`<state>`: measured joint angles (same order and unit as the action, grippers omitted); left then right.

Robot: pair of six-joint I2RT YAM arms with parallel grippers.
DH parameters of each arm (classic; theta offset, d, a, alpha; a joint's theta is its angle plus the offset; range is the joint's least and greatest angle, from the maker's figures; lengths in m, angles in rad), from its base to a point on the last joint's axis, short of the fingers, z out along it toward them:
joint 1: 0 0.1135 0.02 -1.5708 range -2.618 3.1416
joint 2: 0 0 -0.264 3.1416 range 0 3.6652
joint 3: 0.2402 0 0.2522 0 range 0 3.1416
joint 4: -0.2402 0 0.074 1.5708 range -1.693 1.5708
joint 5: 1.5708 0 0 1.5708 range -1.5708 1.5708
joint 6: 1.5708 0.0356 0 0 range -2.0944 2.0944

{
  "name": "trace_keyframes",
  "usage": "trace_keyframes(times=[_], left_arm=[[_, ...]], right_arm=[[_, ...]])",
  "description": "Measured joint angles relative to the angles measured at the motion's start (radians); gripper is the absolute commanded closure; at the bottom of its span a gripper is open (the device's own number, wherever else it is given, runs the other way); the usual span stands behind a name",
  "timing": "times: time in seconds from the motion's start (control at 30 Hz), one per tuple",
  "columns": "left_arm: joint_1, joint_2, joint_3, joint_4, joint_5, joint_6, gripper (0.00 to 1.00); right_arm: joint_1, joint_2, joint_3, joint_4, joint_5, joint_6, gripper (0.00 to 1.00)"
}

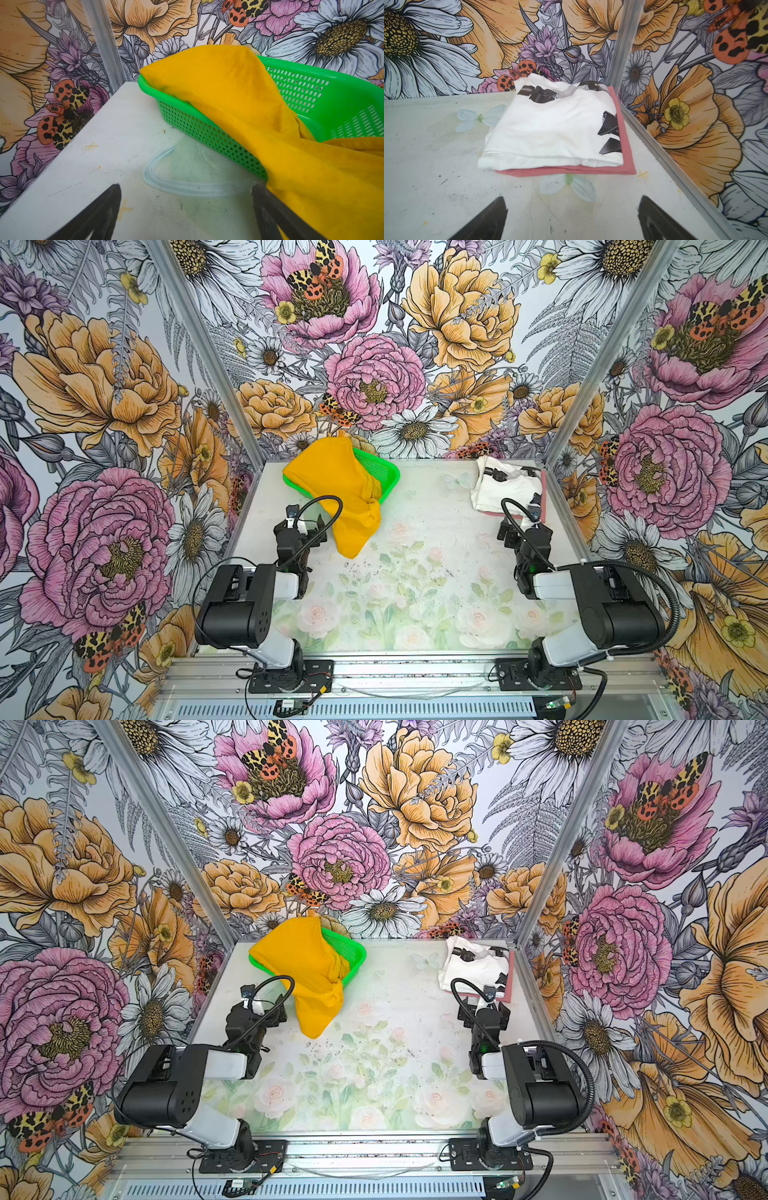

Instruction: Fold and stack the t-shirts

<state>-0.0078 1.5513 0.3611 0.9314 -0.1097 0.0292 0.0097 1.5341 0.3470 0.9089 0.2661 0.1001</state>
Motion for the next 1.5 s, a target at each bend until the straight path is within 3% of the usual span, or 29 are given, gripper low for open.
trace_keyframes(times=[1.23,1.37,1.5], left_arm=[[0.008,-0.001,0.000,-0.001,0.013,0.000,0.01],[-0.060,-0.066,0.020,-0.112,-0.123,0.003,0.01],[-0.138,-0.152,0.201,-0.380,-0.273,-0.023,0.01]], right_arm=[[0.000,0.000,0.000,0.000,0.000,0.000,0.00],[-0.003,0.000,0.004,-0.005,-0.005,0.000,0.00],[-0.005,0.000,0.005,-0.010,-0.008,0.000,0.00]])
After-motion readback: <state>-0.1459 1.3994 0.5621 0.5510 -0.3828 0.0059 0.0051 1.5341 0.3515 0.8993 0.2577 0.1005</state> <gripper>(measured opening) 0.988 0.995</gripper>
